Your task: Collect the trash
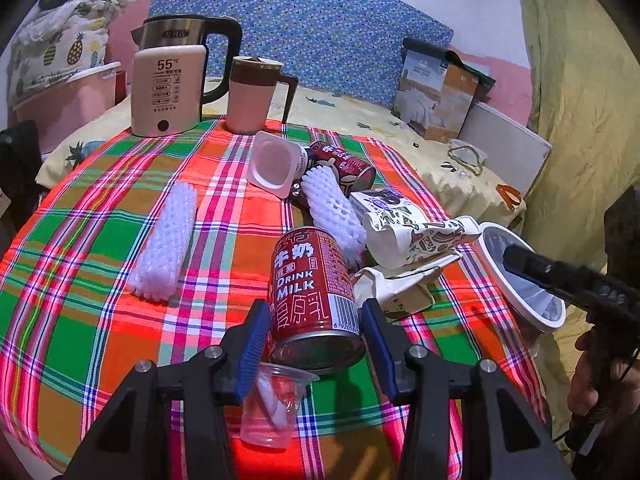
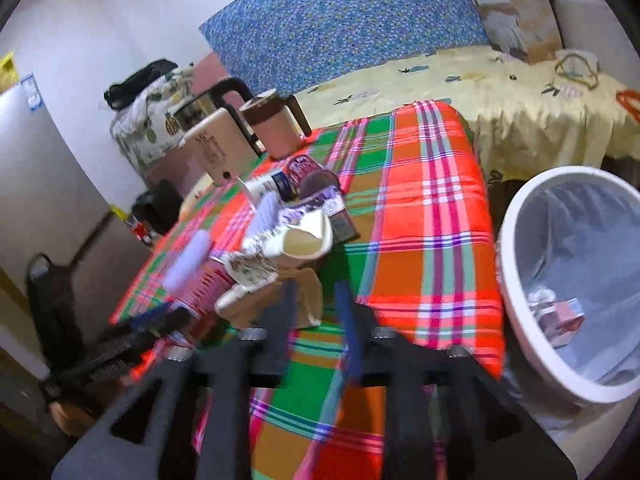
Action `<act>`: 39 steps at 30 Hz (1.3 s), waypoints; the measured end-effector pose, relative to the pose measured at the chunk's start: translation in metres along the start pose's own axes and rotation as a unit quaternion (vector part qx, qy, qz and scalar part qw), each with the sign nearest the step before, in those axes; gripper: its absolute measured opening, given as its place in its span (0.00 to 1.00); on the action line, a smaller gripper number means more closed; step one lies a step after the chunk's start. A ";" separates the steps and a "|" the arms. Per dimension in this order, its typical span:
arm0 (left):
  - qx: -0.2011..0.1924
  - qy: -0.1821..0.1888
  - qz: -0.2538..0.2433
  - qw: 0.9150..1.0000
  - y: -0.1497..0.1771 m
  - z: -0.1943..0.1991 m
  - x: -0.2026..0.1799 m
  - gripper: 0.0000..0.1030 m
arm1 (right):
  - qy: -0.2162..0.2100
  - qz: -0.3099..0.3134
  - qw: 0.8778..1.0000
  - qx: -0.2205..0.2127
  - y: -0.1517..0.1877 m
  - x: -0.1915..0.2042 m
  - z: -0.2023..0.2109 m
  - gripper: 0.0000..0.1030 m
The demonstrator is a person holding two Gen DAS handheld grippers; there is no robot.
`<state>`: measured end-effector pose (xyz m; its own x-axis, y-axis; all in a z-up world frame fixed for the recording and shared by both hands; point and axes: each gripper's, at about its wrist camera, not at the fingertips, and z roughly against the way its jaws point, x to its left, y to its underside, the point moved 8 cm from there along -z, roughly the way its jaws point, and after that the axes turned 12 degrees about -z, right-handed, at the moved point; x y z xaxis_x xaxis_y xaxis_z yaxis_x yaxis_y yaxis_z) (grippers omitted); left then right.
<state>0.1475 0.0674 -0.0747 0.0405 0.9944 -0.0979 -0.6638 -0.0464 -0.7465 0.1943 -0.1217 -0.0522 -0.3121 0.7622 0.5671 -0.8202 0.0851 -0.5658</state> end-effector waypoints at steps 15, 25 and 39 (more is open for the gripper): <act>0.012 0.008 -0.004 1.000 -0.001 -0.016 -0.005 0.50 | 0.023 0.095 0.994 0.047 0.001 0.042 -0.042 0.49; 0.012 0.014 -0.003 1.000 0.001 -0.021 -0.004 0.52 | 0.040 0.172 0.982 0.064 0.014 0.046 -0.056 0.22; -0.003 0.004 -0.003 1.000 -0.005 -0.015 0.000 0.50 | 0.034 0.156 0.987 0.028 0.009 0.051 -0.042 0.06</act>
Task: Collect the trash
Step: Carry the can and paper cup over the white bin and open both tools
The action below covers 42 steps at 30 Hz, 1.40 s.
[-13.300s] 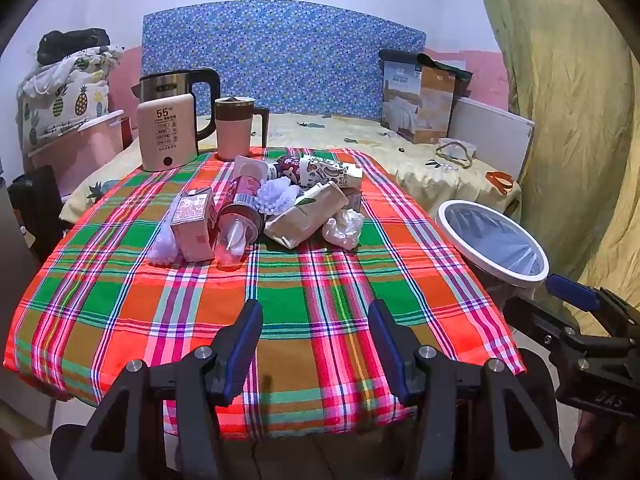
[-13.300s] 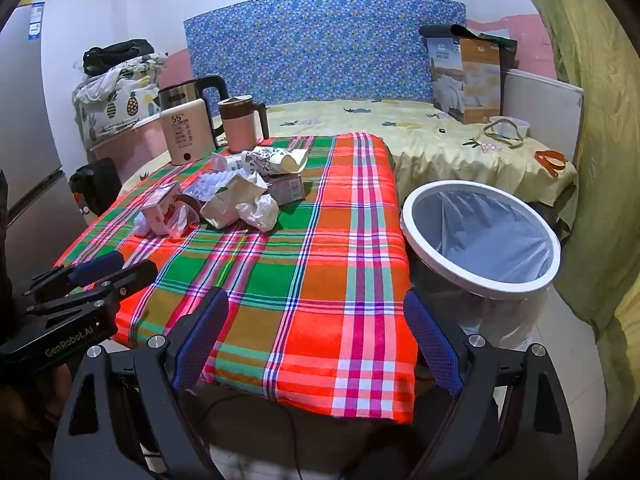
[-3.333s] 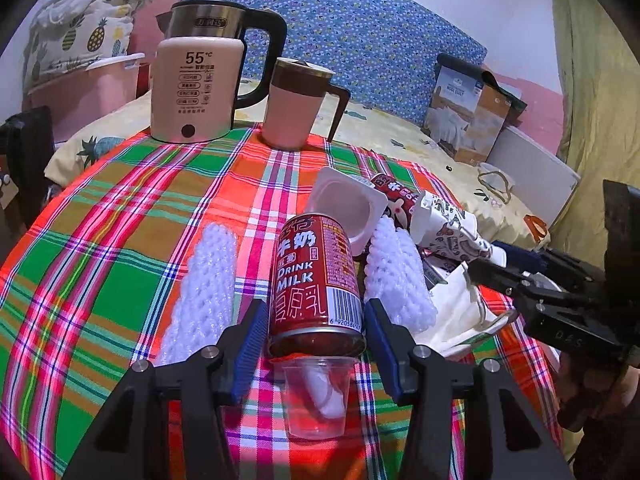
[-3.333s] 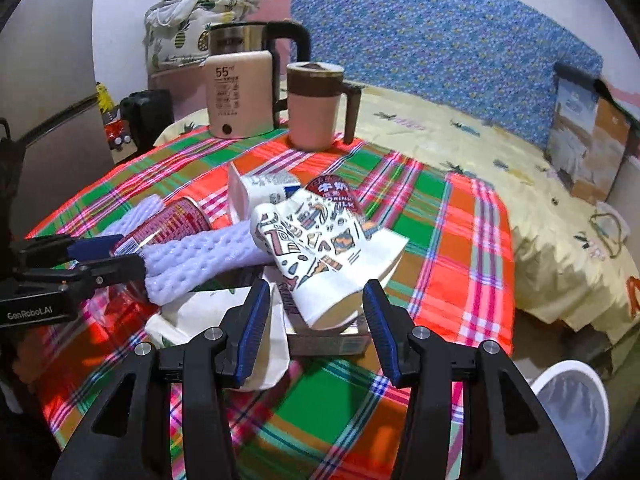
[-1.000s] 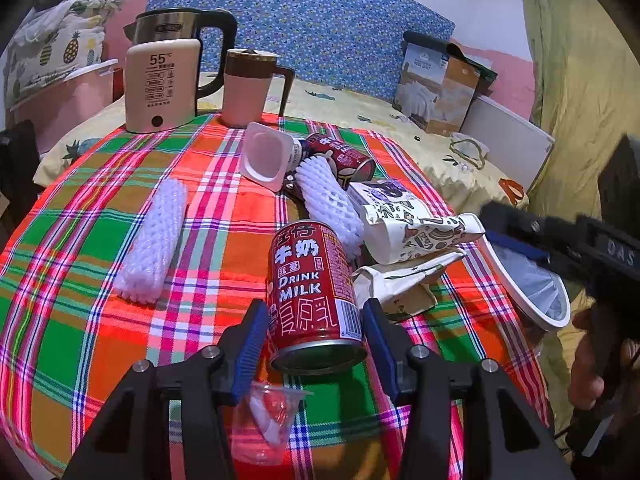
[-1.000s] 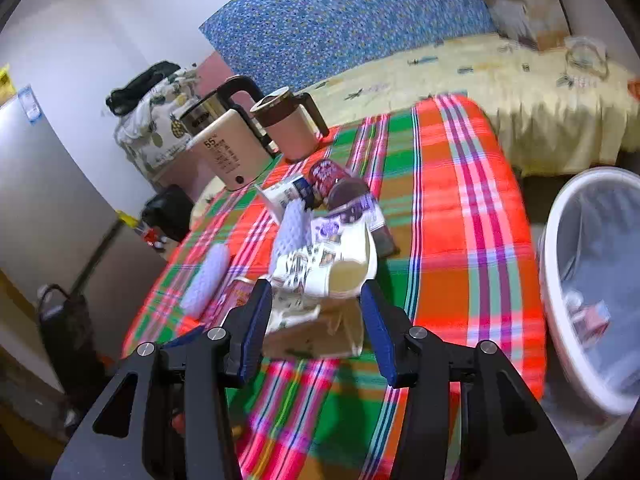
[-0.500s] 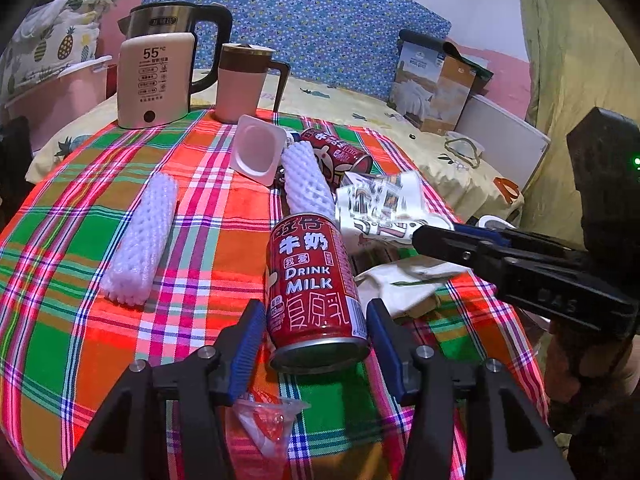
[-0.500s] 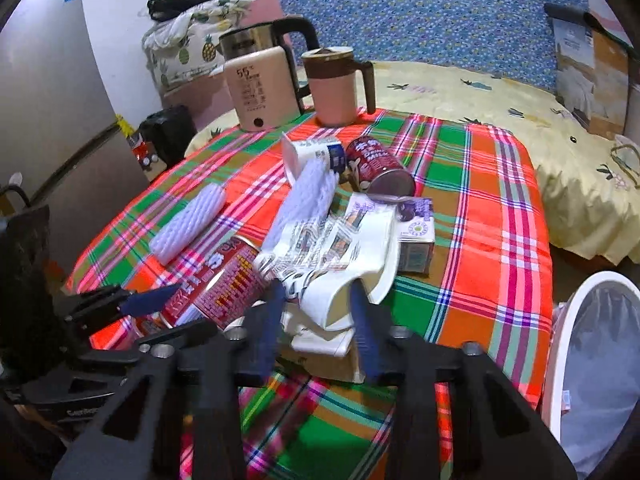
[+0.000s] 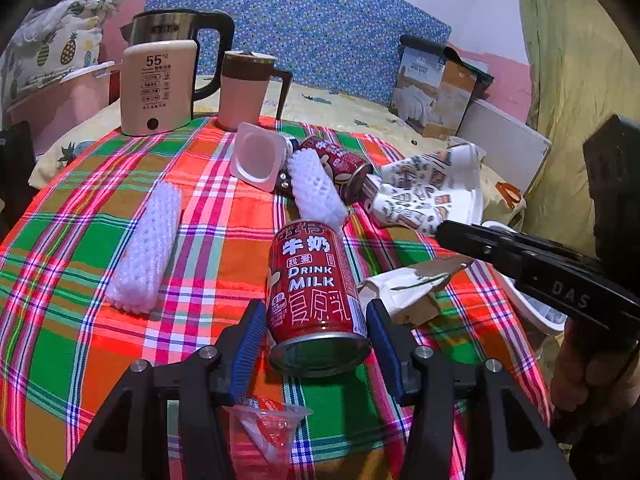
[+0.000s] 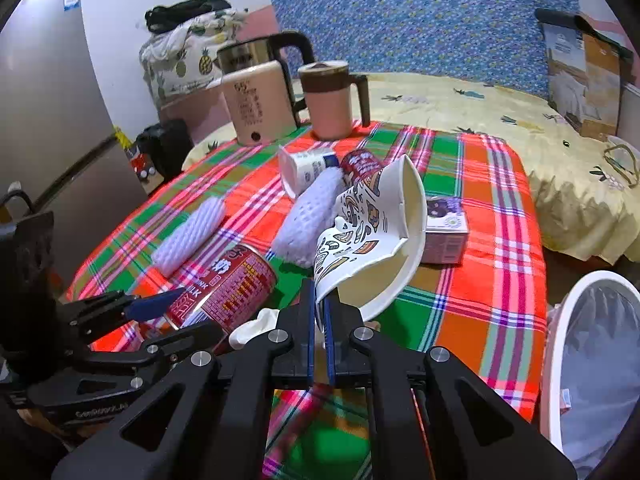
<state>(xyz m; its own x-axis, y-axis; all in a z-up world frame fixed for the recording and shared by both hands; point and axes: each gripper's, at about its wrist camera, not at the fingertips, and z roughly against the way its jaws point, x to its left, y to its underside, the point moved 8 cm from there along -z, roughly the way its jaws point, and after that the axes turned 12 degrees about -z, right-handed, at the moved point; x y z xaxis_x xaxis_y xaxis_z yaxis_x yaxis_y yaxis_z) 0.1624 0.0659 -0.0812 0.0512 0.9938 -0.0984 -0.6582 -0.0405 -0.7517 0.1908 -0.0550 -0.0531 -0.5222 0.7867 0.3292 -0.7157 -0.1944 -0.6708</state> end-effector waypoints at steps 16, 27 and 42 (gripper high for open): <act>-0.043 -0.007 -0.005 0.999 -0.026 0.031 -0.007 0.50 | 0.006 -0.049 0.997 -0.051 -0.003 -0.028 0.043 0.06; -0.052 0.026 -0.051 0.997 -0.054 0.024 -0.066 0.50 | 0.043 -0.099 0.991 -0.080 0.004 -0.078 0.075 0.06; -0.034 0.112 -0.119 0.986 -0.074 -0.019 -0.181 0.50 | 0.108 -0.179 0.974 -0.086 0.032 -0.157 0.107 0.06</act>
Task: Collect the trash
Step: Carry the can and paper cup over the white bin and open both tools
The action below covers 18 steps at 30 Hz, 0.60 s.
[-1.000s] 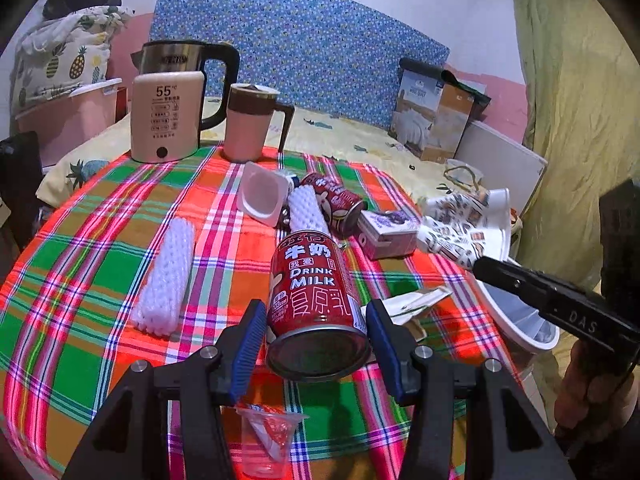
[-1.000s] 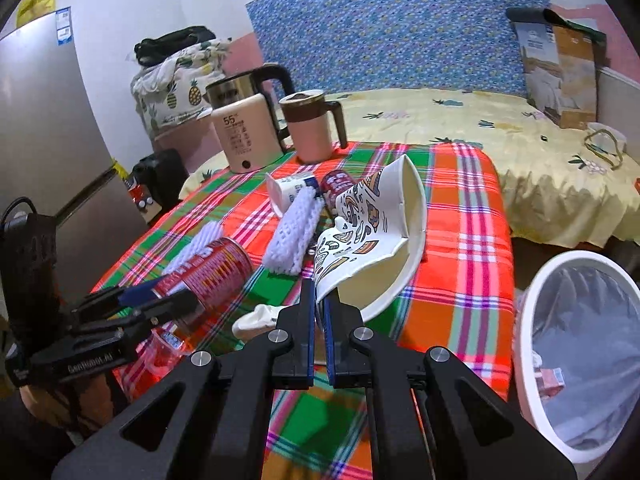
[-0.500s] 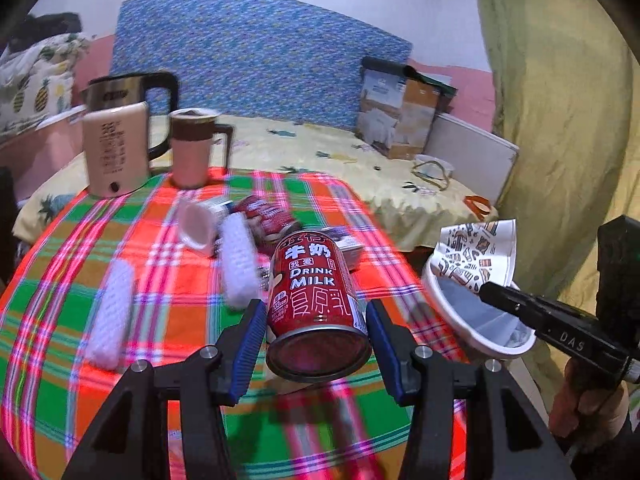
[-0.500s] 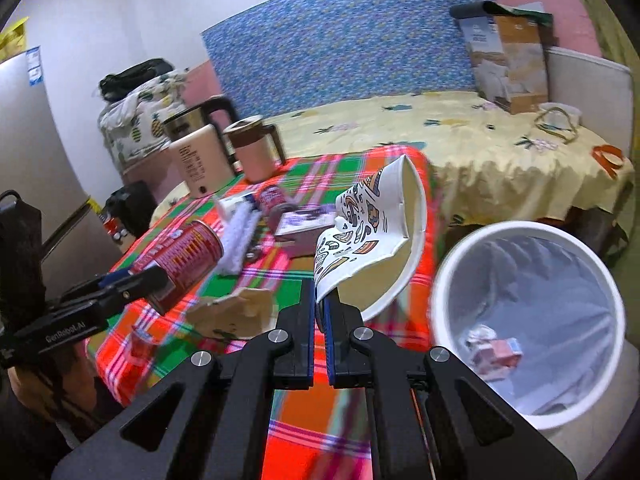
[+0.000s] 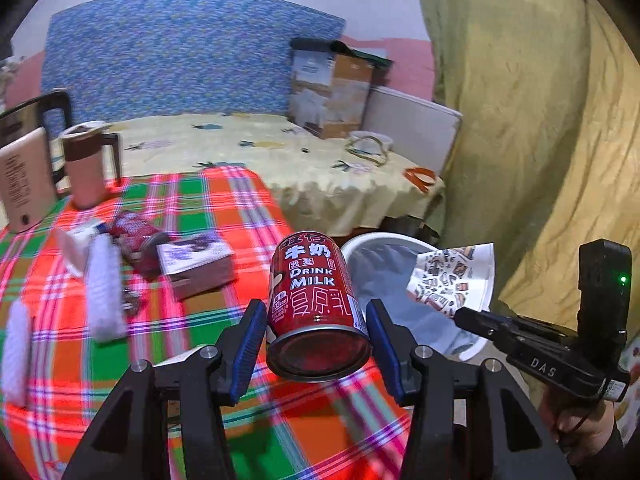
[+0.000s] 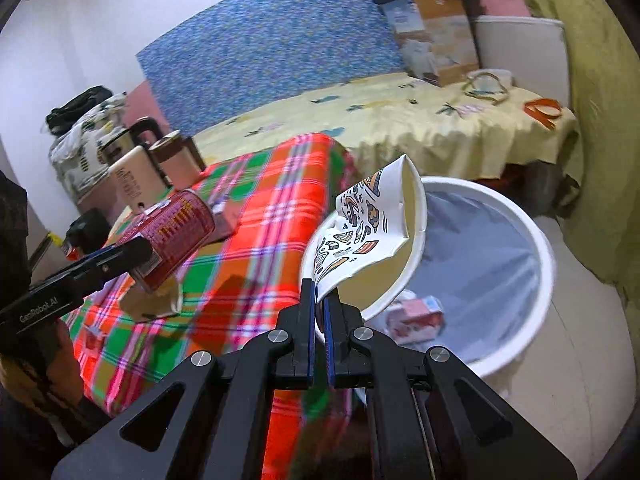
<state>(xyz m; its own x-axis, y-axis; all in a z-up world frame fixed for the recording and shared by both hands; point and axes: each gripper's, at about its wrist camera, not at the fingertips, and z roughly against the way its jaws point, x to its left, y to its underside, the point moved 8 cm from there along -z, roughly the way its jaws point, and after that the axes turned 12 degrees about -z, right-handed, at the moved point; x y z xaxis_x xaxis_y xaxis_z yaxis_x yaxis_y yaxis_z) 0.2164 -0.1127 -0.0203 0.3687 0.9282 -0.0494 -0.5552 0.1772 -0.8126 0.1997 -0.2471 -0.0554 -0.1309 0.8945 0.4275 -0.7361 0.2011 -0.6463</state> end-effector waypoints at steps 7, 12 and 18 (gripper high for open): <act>0.013 0.034 -0.030 0.999 -0.005 -0.030 -0.039 0.50 | 0.015 -0.025 1.000 0.010 0.006 -0.023 0.001 0.06; 0.021 0.049 -0.040 0.998 -0.007 -0.048 -0.055 0.50 | 0.019 -0.040 0.999 0.016 0.007 -0.035 0.001 0.06; 0.030 0.063 -0.047 0.996 -0.006 -0.069 -0.069 0.50 | 0.022 -0.059 0.998 0.024 0.009 -0.047 0.000 0.06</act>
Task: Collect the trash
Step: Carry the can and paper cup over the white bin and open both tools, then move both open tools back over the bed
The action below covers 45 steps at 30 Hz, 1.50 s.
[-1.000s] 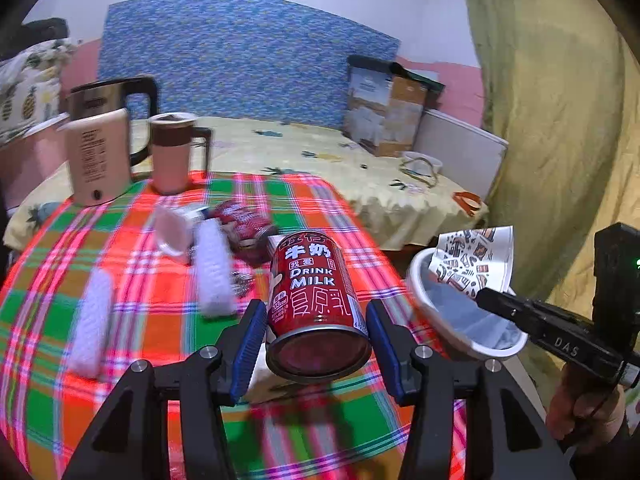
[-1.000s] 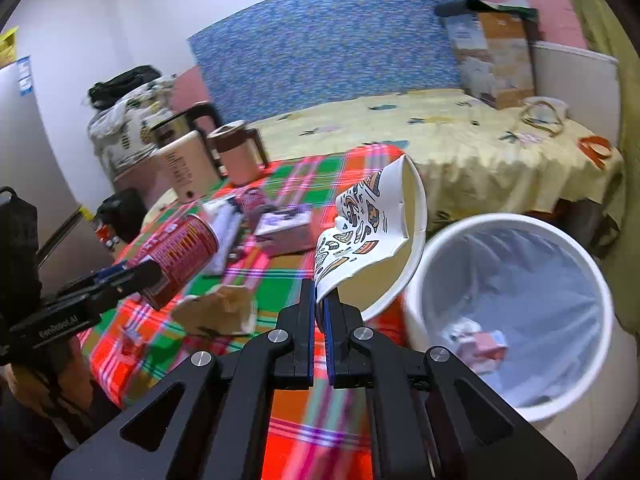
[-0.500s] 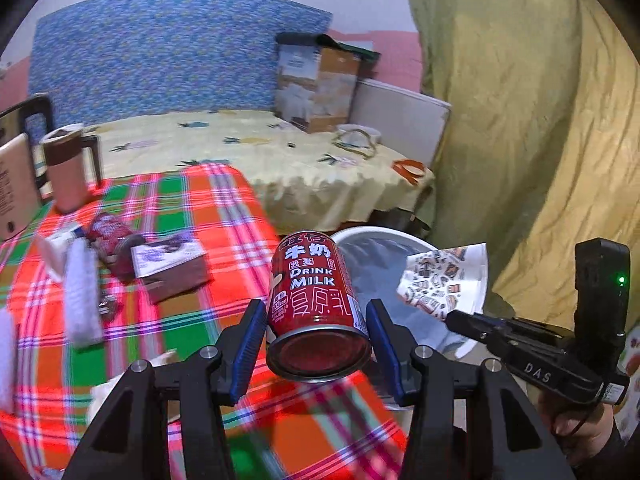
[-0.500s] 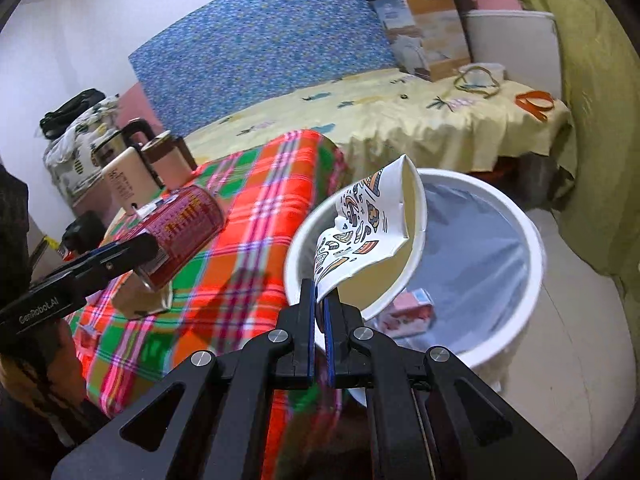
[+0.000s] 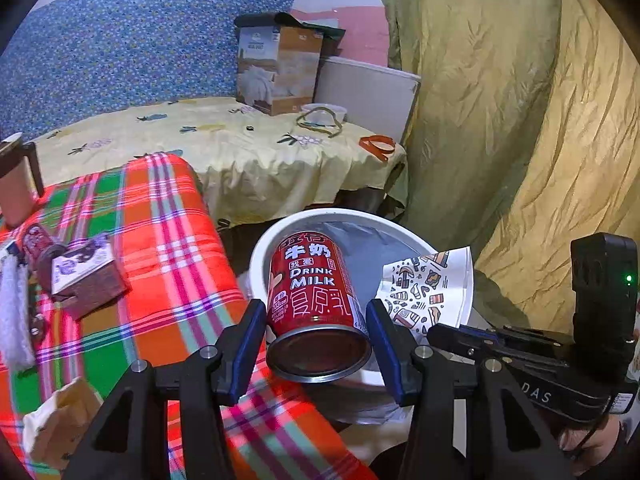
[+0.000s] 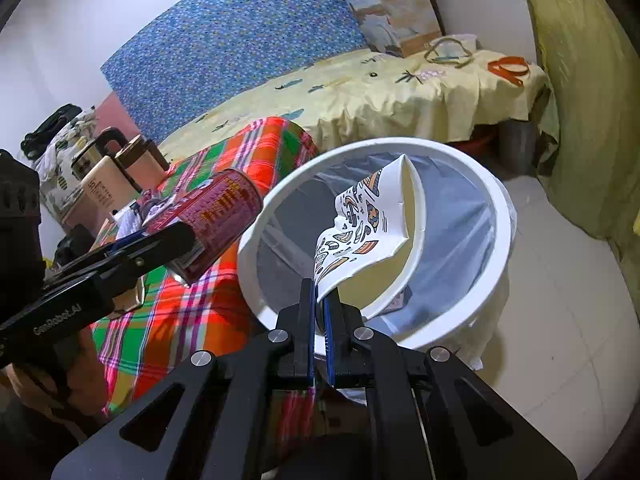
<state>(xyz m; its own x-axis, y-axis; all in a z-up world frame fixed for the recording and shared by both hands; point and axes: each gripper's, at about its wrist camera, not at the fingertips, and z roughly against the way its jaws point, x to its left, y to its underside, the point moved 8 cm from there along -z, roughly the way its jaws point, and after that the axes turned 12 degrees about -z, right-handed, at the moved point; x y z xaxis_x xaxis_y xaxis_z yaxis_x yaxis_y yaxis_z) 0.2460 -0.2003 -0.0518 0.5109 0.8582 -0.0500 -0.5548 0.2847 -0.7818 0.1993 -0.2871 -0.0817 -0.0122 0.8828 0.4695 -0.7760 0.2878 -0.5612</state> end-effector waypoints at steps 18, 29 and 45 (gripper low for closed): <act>-0.008 0.019 0.008 1.000 -0.006 -0.008 0.000 0.51 | 0.024 -0.017 1.000 -0.007 -0.002 -0.014 0.007 0.34; -0.022 0.006 0.027 0.999 0.005 0.027 0.013 0.51 | 0.056 -0.016 0.998 0.008 0.005 -0.017 0.008 0.55; -0.034 -0.003 0.036 0.999 0.017 0.057 0.019 0.51 | 0.039 0.018 0.998 -0.041 -0.007 0.005 0.030 0.55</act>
<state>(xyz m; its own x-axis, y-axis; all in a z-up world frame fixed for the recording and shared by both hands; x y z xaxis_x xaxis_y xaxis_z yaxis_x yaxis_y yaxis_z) 0.2093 -0.1552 -0.0306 0.4667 0.8782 -0.1045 -0.5445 0.1922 -0.8165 0.1862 -0.2958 -0.0551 0.0127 0.9187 0.3948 -0.7221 0.2815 -0.6319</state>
